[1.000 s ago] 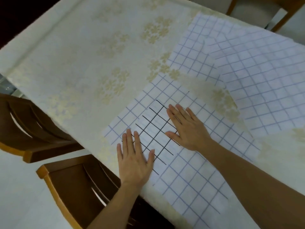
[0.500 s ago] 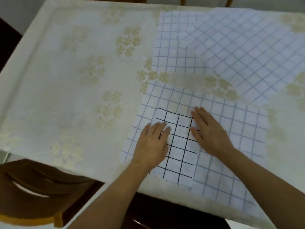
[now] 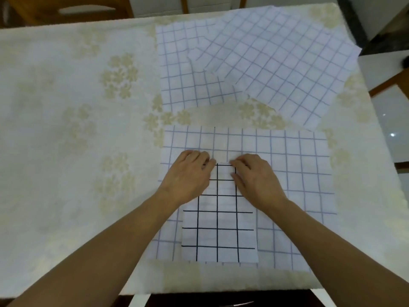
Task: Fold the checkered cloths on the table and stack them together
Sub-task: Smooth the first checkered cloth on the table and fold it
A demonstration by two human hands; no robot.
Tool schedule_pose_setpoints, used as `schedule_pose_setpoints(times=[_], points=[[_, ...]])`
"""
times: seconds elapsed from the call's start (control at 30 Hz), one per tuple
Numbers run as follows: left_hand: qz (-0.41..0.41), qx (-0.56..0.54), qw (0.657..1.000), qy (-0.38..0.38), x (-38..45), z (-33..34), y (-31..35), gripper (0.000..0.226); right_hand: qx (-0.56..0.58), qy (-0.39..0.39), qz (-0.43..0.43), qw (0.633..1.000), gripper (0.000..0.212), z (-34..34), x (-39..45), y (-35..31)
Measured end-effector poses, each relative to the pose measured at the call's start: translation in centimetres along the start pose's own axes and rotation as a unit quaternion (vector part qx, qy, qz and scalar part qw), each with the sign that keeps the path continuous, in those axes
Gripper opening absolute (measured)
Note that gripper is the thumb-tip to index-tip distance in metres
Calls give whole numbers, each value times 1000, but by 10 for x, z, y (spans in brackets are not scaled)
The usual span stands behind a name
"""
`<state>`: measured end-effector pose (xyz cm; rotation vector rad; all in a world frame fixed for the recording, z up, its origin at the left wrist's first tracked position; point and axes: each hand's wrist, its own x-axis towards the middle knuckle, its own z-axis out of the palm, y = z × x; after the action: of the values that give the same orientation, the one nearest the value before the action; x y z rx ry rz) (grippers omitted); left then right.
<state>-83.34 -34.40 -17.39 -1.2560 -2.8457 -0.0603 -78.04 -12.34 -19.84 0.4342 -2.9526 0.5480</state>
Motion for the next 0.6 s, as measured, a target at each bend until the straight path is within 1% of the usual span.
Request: schedule_pose_setpoints(times=[0.13, 0.23, 0.4, 0.6], points=[[3, -1, 1000, -30, 8, 0, -4, 32, -12, 3, 16, 1000, 26, 1, 11, -1], [11, -14, 999, -44, 14, 0, -7, 32, -11, -3, 27, 1000, 29, 1, 18, -1], [14, -23, 998, -63, 20, -1, -9, 33, -20, -34, 28, 999, 32, 0, 25, 3], [0, -50, 996, -69, 20, -2, -7, 25, -25, -76, 8, 997, 25, -4, 32, 5]])
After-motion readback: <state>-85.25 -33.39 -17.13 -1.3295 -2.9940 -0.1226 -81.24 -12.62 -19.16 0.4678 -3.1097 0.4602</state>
